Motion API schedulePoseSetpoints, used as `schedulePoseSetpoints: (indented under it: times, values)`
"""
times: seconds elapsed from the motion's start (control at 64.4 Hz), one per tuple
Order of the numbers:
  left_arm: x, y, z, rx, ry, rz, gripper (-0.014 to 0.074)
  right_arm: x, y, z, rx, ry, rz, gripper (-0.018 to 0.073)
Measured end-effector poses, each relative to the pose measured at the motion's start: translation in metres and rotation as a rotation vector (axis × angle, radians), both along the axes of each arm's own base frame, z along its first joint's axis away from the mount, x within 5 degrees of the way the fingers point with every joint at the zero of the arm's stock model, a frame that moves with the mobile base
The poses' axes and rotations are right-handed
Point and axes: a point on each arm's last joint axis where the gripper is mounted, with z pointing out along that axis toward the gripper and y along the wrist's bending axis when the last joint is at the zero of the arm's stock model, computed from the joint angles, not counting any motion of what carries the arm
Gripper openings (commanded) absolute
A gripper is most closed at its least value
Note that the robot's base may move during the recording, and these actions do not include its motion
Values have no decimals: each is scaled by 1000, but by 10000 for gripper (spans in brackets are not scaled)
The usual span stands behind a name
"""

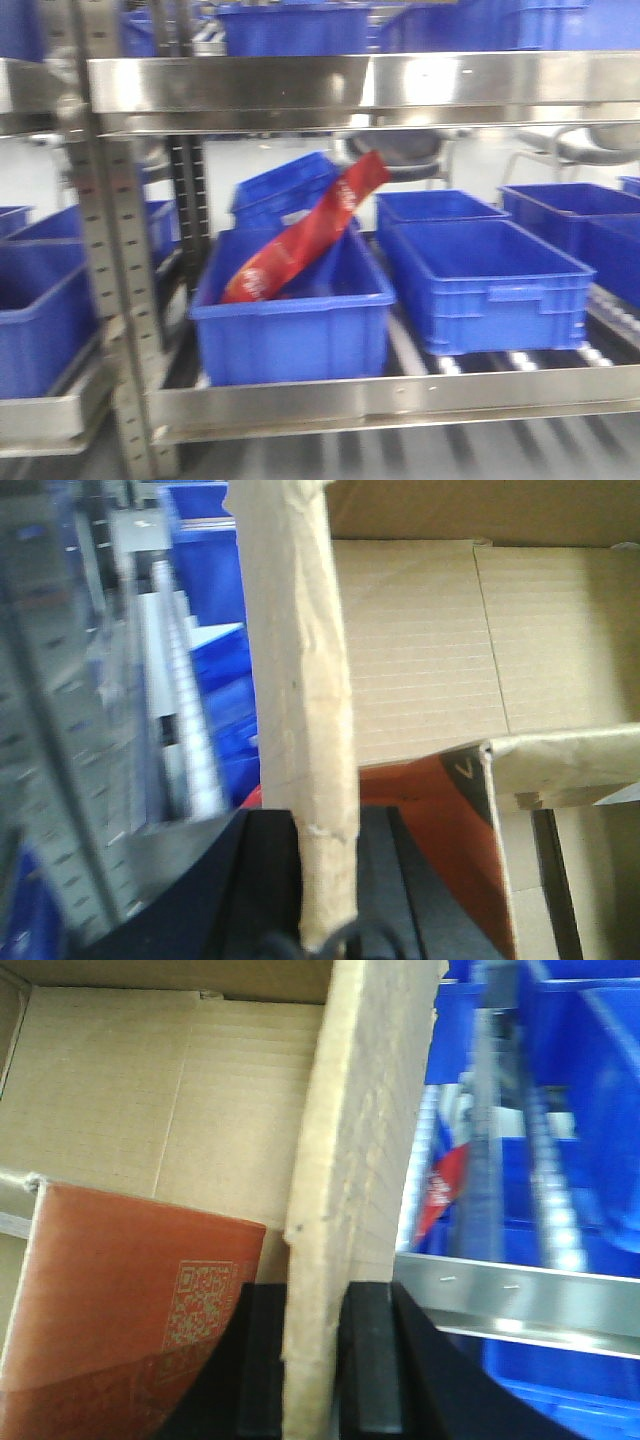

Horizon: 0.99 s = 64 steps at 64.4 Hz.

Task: Stack two boxes on right shelf middle
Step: 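Drive to the steel shelf rack holding the boxes in both grippers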

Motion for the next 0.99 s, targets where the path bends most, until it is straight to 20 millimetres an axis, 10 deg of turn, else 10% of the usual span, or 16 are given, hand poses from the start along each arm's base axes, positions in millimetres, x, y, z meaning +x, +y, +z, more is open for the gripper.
schedulePoseSetpoints:
  times: [0.994]
  values:
    - [0,0,0,-3,0,-2,-111,0,-1,1,0,-2,-2,-153]
